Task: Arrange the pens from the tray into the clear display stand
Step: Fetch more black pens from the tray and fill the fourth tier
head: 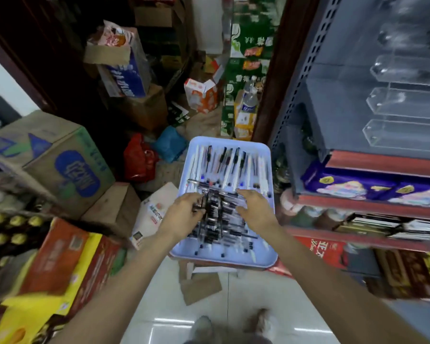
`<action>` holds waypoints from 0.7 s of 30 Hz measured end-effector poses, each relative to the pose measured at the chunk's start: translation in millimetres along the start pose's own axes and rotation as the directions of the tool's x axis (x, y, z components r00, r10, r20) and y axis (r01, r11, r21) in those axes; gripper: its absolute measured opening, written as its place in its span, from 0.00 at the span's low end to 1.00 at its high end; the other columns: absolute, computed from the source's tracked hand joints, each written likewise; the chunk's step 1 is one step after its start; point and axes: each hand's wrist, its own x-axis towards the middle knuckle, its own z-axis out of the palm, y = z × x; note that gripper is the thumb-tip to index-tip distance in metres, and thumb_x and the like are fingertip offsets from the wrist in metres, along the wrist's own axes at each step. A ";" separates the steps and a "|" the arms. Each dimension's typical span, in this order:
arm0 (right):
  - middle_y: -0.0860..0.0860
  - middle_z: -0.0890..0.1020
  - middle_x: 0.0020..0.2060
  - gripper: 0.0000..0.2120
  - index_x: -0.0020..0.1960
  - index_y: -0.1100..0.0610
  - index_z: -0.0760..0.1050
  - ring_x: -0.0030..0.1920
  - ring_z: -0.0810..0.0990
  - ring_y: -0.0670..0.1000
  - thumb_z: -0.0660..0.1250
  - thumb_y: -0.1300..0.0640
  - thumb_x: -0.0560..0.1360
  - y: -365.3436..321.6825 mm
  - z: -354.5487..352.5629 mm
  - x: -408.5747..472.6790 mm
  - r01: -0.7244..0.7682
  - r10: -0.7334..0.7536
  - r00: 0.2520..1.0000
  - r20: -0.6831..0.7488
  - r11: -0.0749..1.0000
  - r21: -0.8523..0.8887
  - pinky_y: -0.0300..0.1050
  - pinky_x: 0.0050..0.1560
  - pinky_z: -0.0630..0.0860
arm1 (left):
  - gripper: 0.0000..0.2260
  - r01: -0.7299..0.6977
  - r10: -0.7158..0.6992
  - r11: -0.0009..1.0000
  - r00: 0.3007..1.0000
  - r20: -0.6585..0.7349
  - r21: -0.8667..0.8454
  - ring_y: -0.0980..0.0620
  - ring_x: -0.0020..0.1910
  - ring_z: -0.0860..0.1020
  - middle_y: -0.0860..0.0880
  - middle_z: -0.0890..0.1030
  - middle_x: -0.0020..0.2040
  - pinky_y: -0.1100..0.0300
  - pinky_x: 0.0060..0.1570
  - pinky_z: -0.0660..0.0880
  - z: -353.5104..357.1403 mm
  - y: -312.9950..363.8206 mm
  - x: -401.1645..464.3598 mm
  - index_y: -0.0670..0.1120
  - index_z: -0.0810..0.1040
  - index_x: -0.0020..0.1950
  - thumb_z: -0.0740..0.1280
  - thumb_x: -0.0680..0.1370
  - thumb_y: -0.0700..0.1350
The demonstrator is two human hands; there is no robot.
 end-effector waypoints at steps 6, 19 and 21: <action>0.57 0.71 0.65 0.20 0.70 0.56 0.65 0.63 0.72 0.58 0.61 0.59 0.79 8.2 17.1 10.4 -0.076 0.062 0.995 -0.073 0.975 -0.209 0.54 0.59 0.73 | 0.29 -0.147 0.126 0.980 0.979 0.158 0.132 0.54 0.76 0.52 0.50 0.53 0.77 0.61 0.72 0.53 18.0 -21.0 4.6 0.45 0.53 0.77 0.61 0.80 0.51; 0.59 0.75 0.55 0.09 0.56 0.59 0.76 0.54 0.77 0.59 0.61 0.62 0.78 13.4 9.6 18.8 -0.139 0.115 0.981 -0.156 0.978 -0.154 0.51 0.53 0.75 | 0.20 0.088 -0.080 0.992 0.993 -0.091 0.087 0.45 0.58 0.73 0.45 0.76 0.56 0.53 0.54 0.70 29.5 -7.5 14.4 0.44 0.70 0.59 0.67 0.75 0.55; 0.59 0.76 0.54 0.09 0.55 0.59 0.76 0.53 0.77 0.59 0.61 0.62 0.78 14.9 8.1 16.1 -0.136 0.116 0.976 -0.185 0.986 -0.098 0.50 0.53 0.75 | 0.18 0.154 -0.148 0.986 0.985 -0.095 0.062 0.44 0.54 0.76 0.45 0.79 0.52 0.52 0.53 0.71 29.3 -2.8 16.9 0.43 0.72 0.56 0.68 0.75 0.55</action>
